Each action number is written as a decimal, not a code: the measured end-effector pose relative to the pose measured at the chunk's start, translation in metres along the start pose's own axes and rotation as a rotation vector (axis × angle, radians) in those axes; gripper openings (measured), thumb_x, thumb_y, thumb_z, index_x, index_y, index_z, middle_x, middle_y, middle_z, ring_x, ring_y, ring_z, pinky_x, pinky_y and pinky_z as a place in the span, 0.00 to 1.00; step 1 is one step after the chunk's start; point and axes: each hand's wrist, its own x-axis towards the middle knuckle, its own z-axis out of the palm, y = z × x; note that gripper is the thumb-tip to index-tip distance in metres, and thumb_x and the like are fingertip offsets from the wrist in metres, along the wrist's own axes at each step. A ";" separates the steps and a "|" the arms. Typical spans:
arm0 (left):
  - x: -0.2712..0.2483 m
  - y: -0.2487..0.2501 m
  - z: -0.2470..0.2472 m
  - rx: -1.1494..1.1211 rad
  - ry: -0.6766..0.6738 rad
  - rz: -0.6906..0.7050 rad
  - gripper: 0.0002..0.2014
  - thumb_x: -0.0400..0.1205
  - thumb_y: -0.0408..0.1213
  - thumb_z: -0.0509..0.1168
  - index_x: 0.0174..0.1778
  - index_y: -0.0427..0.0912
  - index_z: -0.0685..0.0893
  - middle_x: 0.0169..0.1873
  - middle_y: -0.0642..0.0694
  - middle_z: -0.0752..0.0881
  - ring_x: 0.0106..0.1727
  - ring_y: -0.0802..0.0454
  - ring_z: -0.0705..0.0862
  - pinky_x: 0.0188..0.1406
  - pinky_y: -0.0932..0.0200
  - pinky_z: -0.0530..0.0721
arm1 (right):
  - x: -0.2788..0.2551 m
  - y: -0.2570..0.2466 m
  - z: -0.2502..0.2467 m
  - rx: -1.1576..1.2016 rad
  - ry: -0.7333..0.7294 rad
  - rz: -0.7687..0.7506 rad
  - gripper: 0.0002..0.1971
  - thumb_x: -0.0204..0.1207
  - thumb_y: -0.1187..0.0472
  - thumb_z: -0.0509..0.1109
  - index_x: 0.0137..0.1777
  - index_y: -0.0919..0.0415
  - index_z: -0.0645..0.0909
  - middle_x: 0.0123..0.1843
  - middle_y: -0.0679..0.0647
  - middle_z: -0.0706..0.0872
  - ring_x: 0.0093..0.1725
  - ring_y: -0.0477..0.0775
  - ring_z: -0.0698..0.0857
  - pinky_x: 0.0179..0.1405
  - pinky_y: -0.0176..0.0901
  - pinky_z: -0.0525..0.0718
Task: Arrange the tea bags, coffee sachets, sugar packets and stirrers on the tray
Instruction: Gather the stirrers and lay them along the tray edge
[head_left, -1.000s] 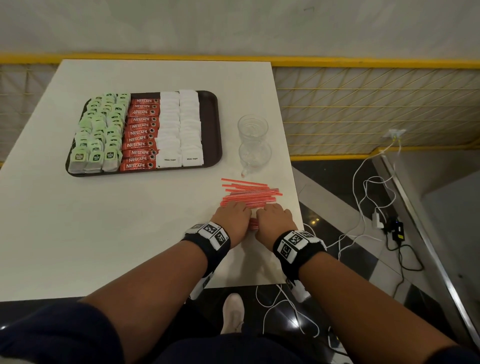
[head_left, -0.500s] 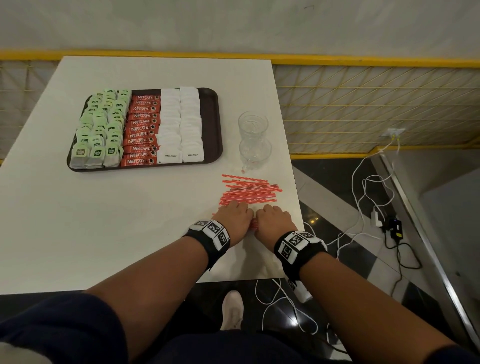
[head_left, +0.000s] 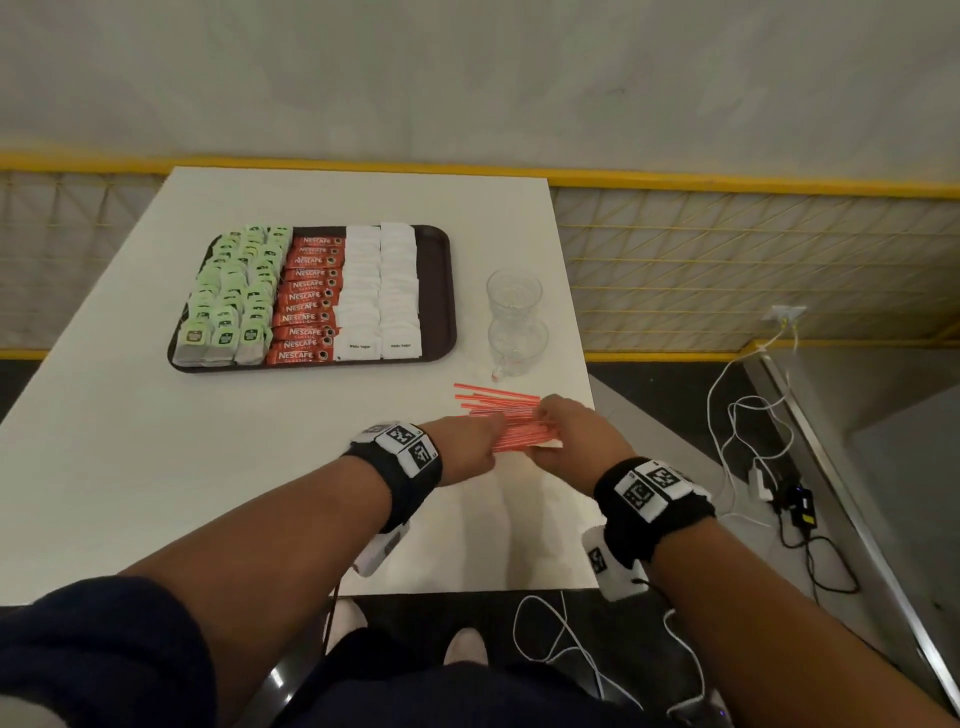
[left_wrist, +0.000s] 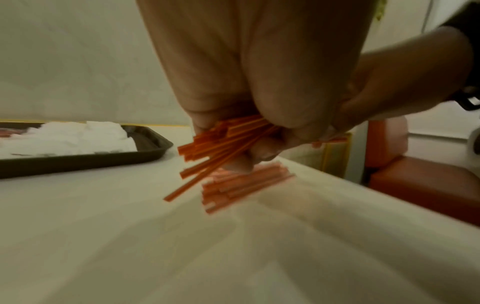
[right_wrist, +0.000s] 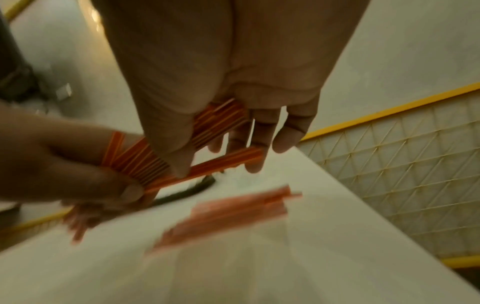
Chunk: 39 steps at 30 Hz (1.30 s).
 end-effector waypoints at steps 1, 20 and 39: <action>-0.004 -0.002 -0.012 -0.044 0.029 -0.003 0.13 0.85 0.37 0.60 0.63 0.36 0.71 0.51 0.37 0.83 0.49 0.38 0.83 0.43 0.56 0.73 | 0.000 0.001 -0.012 0.110 0.062 0.023 0.31 0.67 0.46 0.80 0.69 0.48 0.73 0.58 0.45 0.79 0.54 0.48 0.83 0.56 0.46 0.84; -0.088 -0.019 -0.139 -0.647 0.360 0.038 0.12 0.80 0.36 0.69 0.59 0.42 0.82 0.33 0.40 0.81 0.31 0.49 0.77 0.31 0.56 0.80 | 0.042 -0.183 -0.084 0.754 0.178 -0.228 0.12 0.75 0.55 0.76 0.45 0.65 0.84 0.33 0.50 0.87 0.35 0.44 0.87 0.36 0.34 0.83; -0.127 -0.095 -0.159 -1.055 0.168 0.145 0.09 0.81 0.34 0.71 0.36 0.51 0.86 0.23 0.48 0.75 0.23 0.55 0.72 0.26 0.61 0.75 | 0.058 -0.265 -0.066 0.894 0.321 -0.150 0.13 0.80 0.64 0.69 0.35 0.68 0.77 0.19 0.52 0.78 0.19 0.50 0.77 0.25 0.41 0.79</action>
